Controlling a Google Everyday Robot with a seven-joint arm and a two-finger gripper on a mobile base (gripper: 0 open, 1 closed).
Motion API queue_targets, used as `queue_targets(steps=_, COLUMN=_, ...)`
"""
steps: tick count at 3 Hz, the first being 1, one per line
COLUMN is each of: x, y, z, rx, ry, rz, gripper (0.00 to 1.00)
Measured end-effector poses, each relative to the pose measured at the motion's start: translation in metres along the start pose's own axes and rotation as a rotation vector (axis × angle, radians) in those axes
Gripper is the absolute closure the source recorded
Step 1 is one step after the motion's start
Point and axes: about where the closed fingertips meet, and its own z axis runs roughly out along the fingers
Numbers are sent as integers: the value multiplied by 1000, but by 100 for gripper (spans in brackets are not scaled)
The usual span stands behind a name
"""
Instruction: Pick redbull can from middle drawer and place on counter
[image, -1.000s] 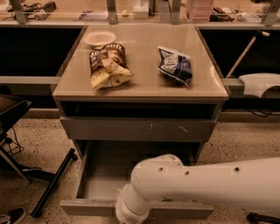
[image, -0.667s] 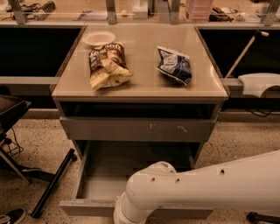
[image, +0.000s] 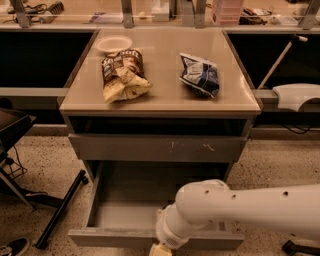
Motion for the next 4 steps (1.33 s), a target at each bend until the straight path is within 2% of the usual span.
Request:
queue_targets(steps=1, x=47, y=-65, z=-27, rx=112, ry=-57, rz=143, gripper=0)
queue_targets(steps=2, x=75, y=-102, z=-34, rx=178, ry=-68, rz=216, gripper=0)
queue_targets(steps=3, x=83, y=-114, z=-17, rx=196, ry=-40, rz=245, gripper=0)
queue_targets(steps=4, x=80, y=-124, z=5, rx=205, ry=-25, rz=290, gripper=0)
